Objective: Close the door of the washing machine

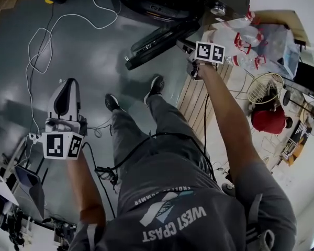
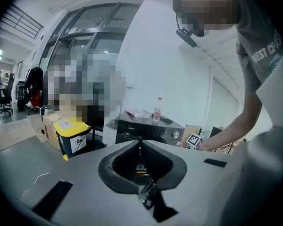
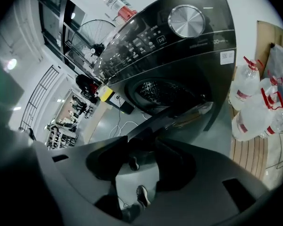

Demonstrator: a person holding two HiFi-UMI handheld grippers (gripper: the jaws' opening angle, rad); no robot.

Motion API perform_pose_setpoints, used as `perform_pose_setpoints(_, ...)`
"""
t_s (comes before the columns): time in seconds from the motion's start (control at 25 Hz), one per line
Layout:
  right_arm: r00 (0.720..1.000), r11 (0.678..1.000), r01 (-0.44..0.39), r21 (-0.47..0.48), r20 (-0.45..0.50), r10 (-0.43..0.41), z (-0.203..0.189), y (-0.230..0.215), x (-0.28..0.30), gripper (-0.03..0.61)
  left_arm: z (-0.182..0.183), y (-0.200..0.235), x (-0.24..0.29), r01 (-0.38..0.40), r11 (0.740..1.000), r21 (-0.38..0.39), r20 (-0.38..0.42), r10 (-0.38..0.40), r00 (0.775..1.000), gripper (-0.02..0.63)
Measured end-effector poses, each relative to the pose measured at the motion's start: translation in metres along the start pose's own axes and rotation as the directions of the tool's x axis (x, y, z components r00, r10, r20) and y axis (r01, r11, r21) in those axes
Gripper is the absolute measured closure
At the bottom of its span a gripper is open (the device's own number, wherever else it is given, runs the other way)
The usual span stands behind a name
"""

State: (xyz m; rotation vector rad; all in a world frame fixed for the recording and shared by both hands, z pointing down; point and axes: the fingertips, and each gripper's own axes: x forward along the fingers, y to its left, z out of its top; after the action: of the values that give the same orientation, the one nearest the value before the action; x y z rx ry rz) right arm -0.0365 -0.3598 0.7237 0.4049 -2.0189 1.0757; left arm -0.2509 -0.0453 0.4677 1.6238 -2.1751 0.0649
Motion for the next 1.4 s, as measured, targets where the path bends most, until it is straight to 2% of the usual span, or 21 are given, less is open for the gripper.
perform_pose_setpoints(0.2,1.000,0.998,0.000,-0.062,0.010,0.000,0.014,0.009,0.012,0.394,-0.007,0.005,-0.013,-0.027,1.000,-0.011,0.000,0.027,1.000,0.584)
perform_pose_setpoints(0.52,0.998,0.996,0.020,-0.092,0.060,-0.015,0.043,0.016,0.032,0.421,-0.007,0.024,-0.034,-0.093,0.996,-0.016,0.008,0.093,0.996,0.584)
perform_pose_setpoints(0.68,0.994,0.991,0.066,-0.116,0.093,-0.056,0.060,0.012,0.043,0.479,-0.012,0.032,-0.040,-0.121,0.992,-0.019,-0.004,0.121,0.993,0.584)
perform_pose_setpoints(1.2,0.954,0.987,0.154,-0.055,0.270,-0.133,0.116,0.006,0.064,0.534,-0.018,0.036,-0.040,-0.167,0.986,-0.018,-0.029,0.166,0.986,0.584)
perform_pose_setpoints(1.4,0.936,0.987,0.154,0.036,0.314,-0.158,0.136,-0.001,0.074,0.540,-0.019,0.040,-0.043,-0.180,0.984,-0.012,-0.036,0.180,0.983,0.584)
